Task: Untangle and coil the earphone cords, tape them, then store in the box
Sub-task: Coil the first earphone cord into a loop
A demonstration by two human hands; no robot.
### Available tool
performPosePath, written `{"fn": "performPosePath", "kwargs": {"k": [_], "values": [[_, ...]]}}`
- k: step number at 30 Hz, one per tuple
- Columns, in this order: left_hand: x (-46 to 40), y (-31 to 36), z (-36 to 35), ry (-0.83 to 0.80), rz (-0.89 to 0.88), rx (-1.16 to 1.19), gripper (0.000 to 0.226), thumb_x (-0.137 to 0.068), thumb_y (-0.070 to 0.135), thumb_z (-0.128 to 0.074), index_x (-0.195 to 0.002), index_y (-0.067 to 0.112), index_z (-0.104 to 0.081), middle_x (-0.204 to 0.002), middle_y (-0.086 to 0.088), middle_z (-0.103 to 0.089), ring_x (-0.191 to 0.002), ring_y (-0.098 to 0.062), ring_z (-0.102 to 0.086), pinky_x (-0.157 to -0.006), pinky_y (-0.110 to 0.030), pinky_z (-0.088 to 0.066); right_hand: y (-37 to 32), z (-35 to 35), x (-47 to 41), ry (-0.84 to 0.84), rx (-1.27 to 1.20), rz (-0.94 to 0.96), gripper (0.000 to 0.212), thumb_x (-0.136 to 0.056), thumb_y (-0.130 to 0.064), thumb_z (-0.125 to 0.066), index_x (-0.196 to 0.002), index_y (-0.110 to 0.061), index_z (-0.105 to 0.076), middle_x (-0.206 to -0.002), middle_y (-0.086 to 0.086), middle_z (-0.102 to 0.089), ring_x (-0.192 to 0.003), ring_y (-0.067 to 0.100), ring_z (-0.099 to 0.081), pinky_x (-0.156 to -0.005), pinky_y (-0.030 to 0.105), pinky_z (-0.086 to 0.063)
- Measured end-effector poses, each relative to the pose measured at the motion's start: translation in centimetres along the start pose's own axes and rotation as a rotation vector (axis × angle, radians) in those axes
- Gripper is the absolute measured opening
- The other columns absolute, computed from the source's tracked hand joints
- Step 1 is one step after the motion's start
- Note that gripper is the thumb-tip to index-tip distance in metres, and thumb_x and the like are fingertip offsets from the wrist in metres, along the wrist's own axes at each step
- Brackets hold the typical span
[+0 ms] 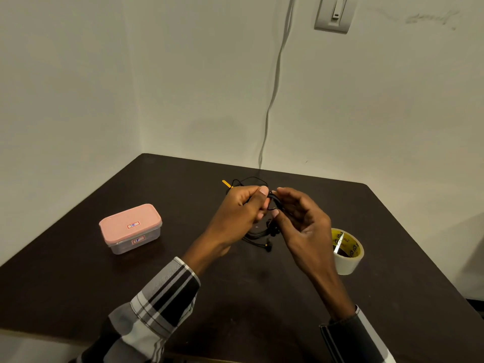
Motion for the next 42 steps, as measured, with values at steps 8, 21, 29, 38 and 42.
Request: {"fn": "performPosePath", "kwargs": {"k": [8, 21, 29, 38, 42], "values": [[0.0, -0.3, -0.4, -0.007, -0.041, -0.032, 0.04, -0.106, 0.021, -0.04, -0.068, 0.011, -0.05, -0.056, 0.003, -0.044, -0.042, 0.0, -0.038, -0.044, -0.01, -0.029, -0.2, -0.9, -0.2, 0.004, -0.097, -0.146, 0.024, -0.095, 0.002, -0.058, -0.107, -0.013, -0.072, -0.094, 0.006, -0.075, -0.091, 0.02, -0.072, -0.08, 0.033, -0.058], [0.1, -1.5, -0.8, -0.1, -0.089, -0.133, 0.041, -0.105, 0.02, -0.041, -0.066, 0.012, -0.05, -0.059, -0.004, -0.042, -0.046, -0.005, -0.031, -0.047, -0.016, -0.028, 0.4, 0.4, -0.2, 0.016, 0.453, -0.127, 0.022, -0.09, -0.015, -0.067, -0.104, -0.03, -0.076, -0.101, -0.015, -0.064, -0.084, 0.011, -0.064, -0.063, 0.032, -0.056], [0.2, -1.6, -0.8, -0.106, -0.071, -0.119, 0.04, -0.105, 0.019, -0.041, -0.067, 0.013, -0.052, -0.056, 0.001, -0.043, -0.045, -0.002, -0.034, -0.048, -0.012, -0.029, -0.7, 0.6, 0.0, -0.055, 0.206, -0.191, 0.022, -0.09, -0.006, -0.068, -0.097, -0.025, -0.077, -0.088, -0.006, -0.076, -0.083, 0.01, -0.072, -0.075, 0.032, -0.061], [-0.1, -2.0, -0.3, -0.068, -0.075, -0.192, 0.043, -0.105, 0.021, -0.042, -0.063, 0.018, -0.05, -0.056, 0.004, -0.046, -0.048, -0.003, -0.036, -0.051, -0.015, -0.032, -2.0, 0.5, 0.2, -0.132, -0.074, -0.459, 0.018, -0.088, -0.001, -0.067, -0.093, -0.014, -0.077, -0.087, 0.006, -0.077, -0.08, 0.009, -0.067, -0.067, 0.018, -0.052], [-0.3, -2.3, -0.1, -0.032, -0.115, -0.295, 0.042, -0.104, 0.023, -0.044, -0.063, 0.022, -0.052, -0.057, 0.011, -0.05, -0.054, -0.003, -0.042, -0.058, -0.021, -0.035, -2.0, 1.1, -0.1, -0.21, -0.102, -0.615, 0.013, -0.085, -0.009, -0.07, -0.08, -0.02, -0.077, -0.09, 0.006, -0.072, -0.089, 0.015, -0.059, -0.081, 0.033, -0.047]]}}
Point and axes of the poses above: each hand's wrist, its own x-axis away from the middle knuckle, its own z-axis out of the back of the hand, y = z × x, the point moved 1 cm from there along -x, towards the middle knuckle
